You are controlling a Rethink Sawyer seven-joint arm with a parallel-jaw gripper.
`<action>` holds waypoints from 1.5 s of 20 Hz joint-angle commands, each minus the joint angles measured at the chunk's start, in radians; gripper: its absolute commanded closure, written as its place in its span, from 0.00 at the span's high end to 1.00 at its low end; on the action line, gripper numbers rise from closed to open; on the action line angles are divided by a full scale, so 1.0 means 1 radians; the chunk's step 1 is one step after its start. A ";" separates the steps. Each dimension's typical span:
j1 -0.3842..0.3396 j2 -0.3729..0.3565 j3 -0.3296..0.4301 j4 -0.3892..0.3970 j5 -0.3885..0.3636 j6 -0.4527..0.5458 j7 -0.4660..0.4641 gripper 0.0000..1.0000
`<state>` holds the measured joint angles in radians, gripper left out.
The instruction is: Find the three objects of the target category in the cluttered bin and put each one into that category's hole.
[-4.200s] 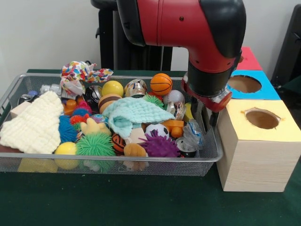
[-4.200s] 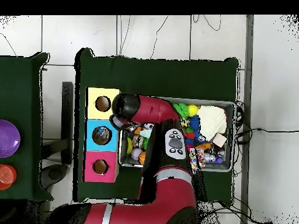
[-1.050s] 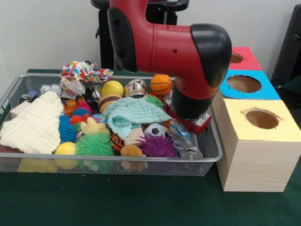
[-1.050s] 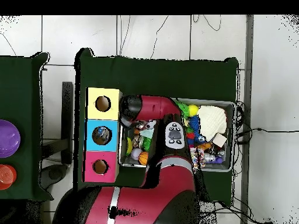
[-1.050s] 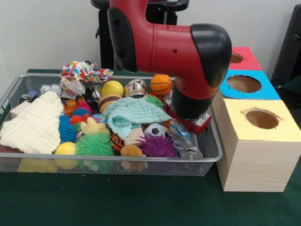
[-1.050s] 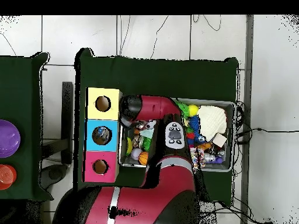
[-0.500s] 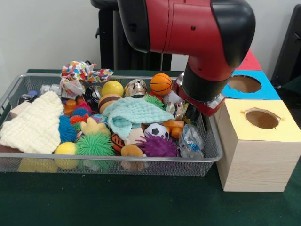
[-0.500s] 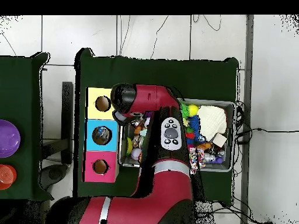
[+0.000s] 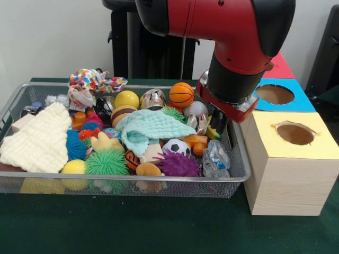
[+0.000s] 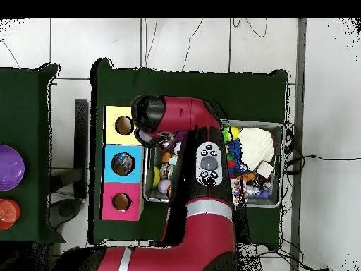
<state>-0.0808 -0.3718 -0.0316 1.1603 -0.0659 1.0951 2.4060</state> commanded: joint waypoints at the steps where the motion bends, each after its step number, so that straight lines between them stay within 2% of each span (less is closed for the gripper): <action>1: -0.039 0.017 0.011 -0.027 -0.085 -0.076 -0.058 1.00; 7: -0.052 -0.001 0.028 0.033 -0.074 -0.187 -0.054 1.00; 13: -0.054 -0.004 0.027 0.057 -0.067 -0.224 -0.048 1.00; 19: -0.096 0.014 0.052 0.145 -0.055 -0.369 -0.045 1.00; 22: -0.109 0.012 0.062 0.197 -0.037 -0.382 -0.036 1.00; 24: -0.114 0.012 0.060 0.218 -0.026 -0.349 -0.032 1.00; 30: -0.154 0.022 0.078 0.246 -0.010 -0.320 -0.046 1.00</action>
<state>-0.1919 -0.3688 -0.0238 1.2769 -0.0657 0.7674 2.4060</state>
